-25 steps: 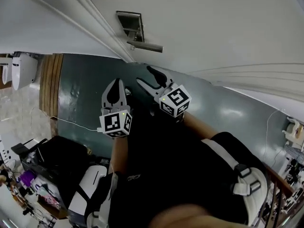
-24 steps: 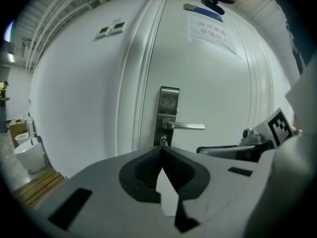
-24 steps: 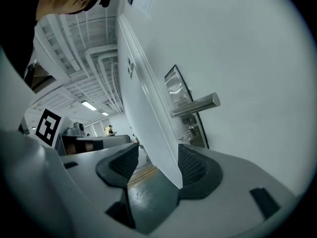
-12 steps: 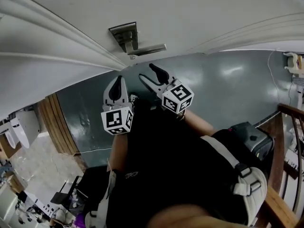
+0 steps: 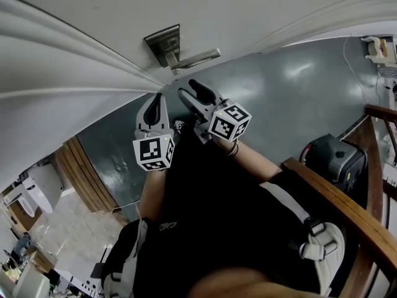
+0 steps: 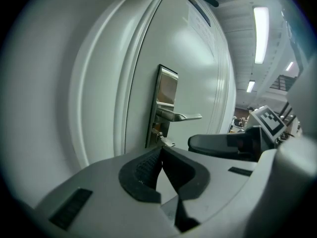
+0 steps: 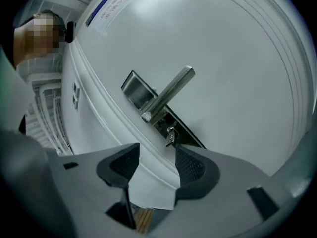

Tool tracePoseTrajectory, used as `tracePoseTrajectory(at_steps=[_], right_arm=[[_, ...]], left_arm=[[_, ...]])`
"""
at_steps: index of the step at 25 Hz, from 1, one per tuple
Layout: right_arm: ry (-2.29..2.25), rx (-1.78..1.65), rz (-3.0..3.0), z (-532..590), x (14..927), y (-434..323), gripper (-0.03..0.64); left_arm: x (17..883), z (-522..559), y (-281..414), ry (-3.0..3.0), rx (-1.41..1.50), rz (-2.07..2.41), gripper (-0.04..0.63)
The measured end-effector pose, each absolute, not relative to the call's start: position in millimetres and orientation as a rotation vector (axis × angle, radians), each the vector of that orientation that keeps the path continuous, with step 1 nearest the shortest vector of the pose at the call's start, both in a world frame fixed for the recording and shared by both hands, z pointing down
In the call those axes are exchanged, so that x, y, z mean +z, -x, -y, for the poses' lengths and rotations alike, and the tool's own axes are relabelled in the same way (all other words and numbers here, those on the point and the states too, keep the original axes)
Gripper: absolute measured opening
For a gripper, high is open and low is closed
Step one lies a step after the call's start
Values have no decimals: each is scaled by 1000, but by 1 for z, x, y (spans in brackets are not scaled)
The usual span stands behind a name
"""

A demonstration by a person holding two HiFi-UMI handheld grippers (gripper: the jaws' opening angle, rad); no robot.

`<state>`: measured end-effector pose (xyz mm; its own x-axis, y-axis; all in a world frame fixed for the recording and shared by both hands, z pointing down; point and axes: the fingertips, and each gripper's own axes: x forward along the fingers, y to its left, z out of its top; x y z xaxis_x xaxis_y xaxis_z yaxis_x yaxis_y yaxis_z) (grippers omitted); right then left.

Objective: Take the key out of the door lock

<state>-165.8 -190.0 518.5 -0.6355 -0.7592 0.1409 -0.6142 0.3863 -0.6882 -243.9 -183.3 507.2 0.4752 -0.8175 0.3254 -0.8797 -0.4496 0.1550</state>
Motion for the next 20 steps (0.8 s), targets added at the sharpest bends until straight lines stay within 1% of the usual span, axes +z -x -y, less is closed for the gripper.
tracePoseTrajectory(at_steps=[4,7,14,20], right_arm=[[1167,-1274,-2218,207,526,166,218],[1123,-1382,-2042,219,531,163,216],[1028,-1464,-1881,245,536,168,206],[1032,-1562,-1779,259,553,172,162]], left_arm=[[511,191,244,-2414,313,1450,23],[510,191,244,-2412,321,1447,23],[519,204,251,-2373,319,1500,23],[521,206,255,-2344,311,1535,23]])
